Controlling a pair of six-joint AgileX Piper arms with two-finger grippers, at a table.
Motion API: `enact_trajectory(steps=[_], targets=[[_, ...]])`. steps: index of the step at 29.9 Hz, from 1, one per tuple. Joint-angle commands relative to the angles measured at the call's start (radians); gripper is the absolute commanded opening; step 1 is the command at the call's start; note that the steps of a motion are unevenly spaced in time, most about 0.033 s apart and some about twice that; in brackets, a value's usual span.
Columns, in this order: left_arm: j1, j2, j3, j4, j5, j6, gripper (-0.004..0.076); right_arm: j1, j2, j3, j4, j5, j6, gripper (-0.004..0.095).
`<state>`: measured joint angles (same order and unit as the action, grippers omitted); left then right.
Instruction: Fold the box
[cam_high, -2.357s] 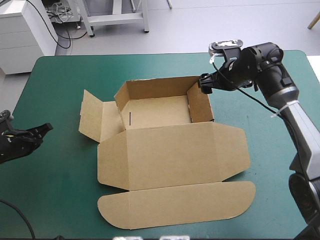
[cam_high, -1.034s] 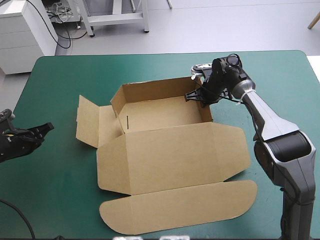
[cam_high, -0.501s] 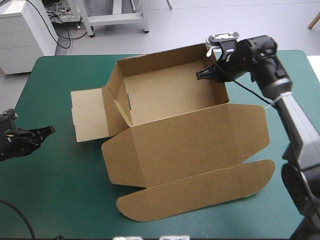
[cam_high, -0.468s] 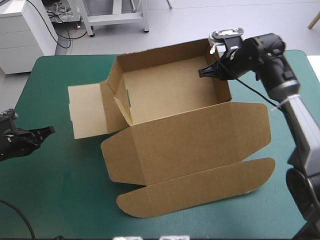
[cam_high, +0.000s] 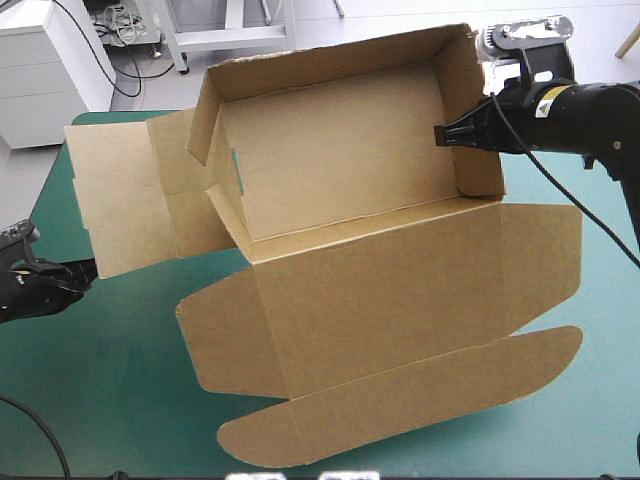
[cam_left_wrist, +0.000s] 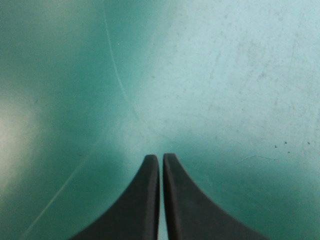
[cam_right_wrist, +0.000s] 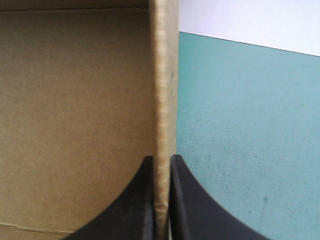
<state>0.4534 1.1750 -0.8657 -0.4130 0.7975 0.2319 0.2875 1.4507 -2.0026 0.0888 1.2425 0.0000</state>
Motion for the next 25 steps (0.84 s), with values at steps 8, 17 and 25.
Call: enact_trajectory(steps=[8, 17, 25], targets=[[-0.007, 0.024, -0.027, -0.064, -0.017, 0.029, 0.0413, -0.004, -0.036, 0.047, 0.098, -0.073, -0.023, -0.0002], [-0.007, 0.023, -0.027, -0.094, 0.016, 0.023, 0.0620, -0.004, -0.036, 0.047, 0.098, -0.073, -0.035, -0.0002], [-0.034, 0.023, -0.027, -0.354, 0.038, 0.158, 0.0620, -0.004, -0.007, 0.050, 0.118, -0.073, -0.035, -0.0002]])
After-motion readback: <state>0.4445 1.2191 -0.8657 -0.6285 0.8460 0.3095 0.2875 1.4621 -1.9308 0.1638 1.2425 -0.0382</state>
